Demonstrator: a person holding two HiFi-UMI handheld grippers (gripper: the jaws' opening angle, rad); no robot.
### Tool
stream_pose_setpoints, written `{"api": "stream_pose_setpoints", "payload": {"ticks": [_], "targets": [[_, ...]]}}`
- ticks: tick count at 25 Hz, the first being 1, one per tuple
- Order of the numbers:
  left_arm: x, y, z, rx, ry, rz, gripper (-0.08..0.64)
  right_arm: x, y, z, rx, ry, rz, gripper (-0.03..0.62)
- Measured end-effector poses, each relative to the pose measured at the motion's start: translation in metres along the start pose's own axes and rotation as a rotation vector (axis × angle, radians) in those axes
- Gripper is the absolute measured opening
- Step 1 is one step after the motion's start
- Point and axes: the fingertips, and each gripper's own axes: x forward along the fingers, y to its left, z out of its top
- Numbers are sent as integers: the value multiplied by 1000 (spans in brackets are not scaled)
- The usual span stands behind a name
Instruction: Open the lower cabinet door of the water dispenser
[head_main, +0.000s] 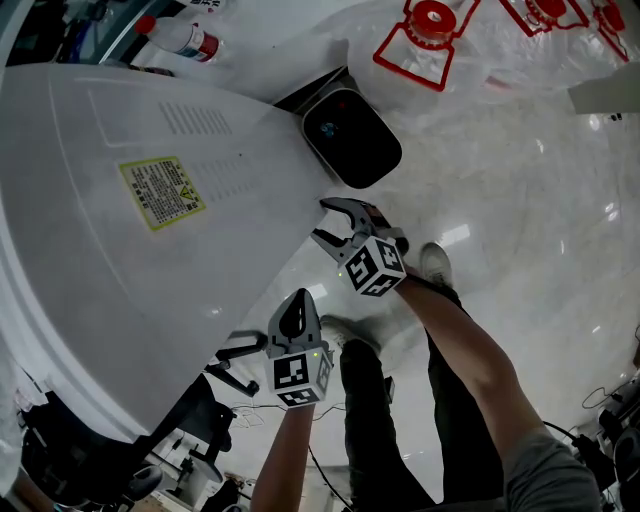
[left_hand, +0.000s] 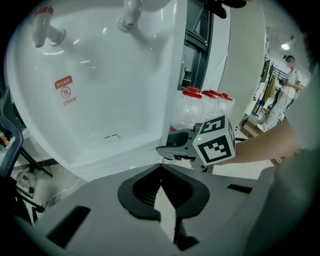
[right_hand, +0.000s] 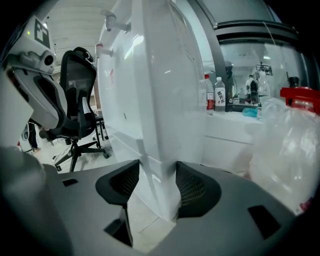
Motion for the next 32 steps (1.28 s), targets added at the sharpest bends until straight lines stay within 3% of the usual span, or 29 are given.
{"api": "stream_pose_setpoints", "payload": {"ticks": [12, 25, 29, 32], "targets": [[-10, -3, -8, 24, -9, -18, 9, -3, 3, -2, 33, 17, -56, 215], [-36, -3, -30, 86, -4, -54, 8, -38, 51, -28, 165, 15, -209, 206], [-40, -5, -30, 124, 5, -64, 9, -44, 61, -32, 189, 39, -192, 204], [-37, -11, -25, 185, 14, -76, 9, -50, 70, -37, 191, 67, -113, 204]]}}
